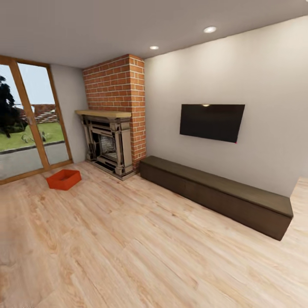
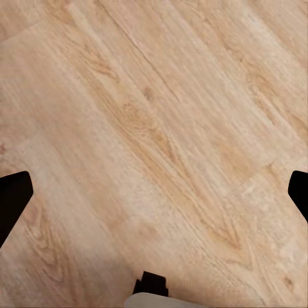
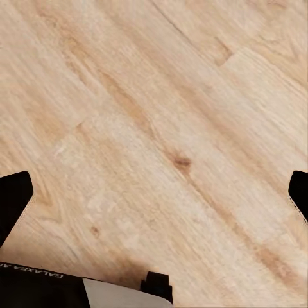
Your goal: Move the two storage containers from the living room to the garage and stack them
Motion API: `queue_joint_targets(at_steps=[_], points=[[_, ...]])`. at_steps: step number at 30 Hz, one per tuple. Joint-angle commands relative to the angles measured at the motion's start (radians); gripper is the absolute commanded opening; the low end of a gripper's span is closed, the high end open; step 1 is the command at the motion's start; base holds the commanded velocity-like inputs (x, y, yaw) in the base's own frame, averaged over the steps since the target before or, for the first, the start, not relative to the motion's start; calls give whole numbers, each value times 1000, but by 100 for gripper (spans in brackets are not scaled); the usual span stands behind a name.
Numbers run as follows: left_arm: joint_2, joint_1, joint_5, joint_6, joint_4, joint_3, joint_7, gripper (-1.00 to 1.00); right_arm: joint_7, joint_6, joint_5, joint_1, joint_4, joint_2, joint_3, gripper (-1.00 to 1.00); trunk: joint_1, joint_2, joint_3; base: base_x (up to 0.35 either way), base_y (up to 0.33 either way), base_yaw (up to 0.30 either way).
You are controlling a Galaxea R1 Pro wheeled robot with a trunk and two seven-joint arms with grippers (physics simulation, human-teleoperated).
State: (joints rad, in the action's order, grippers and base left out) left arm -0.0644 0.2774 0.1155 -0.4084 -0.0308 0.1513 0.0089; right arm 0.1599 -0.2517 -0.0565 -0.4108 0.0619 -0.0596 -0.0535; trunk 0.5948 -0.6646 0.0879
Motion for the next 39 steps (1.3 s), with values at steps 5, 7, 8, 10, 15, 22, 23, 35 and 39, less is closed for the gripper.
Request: queue_joint_targets(at_steps=[5, 7, 8, 10, 15, 22, 23, 35, 39], points=[[0, 2, 6, -5, -3, 1, -1, 100, 0, -9, -5, -2, 4, 0, -5, 100, 1, -1, 2, 327, 0, 296], [0, 2, 6, -5, -3, 1, -1, 100, 0, -9, -4, -2, 4, 0, -5, 100, 1, -1, 2, 327, 0, 299], [0, 2, 6, -5, -4, 1, -1, 100, 0, -8, -4, -2, 4, 0, -5, 100, 1, -1, 2, 327, 0, 299], [0, 2, 6, -5, -4, 1, -1, 100, -1, -9, -3, -2, 4, 0, -5, 100, 1, -1, 2, 327, 0, 300], [1, 2, 5, -5, -3, 1, -1, 100, -2, -9, -2, -2, 4, -1, -5, 100, 1, -1, 2, 327, 0, 300], [0, 2, 6, -5, -4, 1, -1, 100, -1, -9, -3, -2, 4, -1, -5, 100, 1, -1, 2, 327, -23, 300], [0, 2, 6, -5, -4, 1, -1, 100, -1, -9, -4, -2, 4, -2, -5, 100, 1, -1, 2, 327, -81, 300], [0, 2, 5, -4, -3, 1, -1, 100, 0, -8, -4, -2, 4, -1, -5, 100, 1, -1, 2, 327, -106, 300], [0, 2, 6, -4, -3, 1, -1, 100, 0, -8, -4, -2, 4, -2, -5, 100, 1, -1, 2, 327, -122, 300]])
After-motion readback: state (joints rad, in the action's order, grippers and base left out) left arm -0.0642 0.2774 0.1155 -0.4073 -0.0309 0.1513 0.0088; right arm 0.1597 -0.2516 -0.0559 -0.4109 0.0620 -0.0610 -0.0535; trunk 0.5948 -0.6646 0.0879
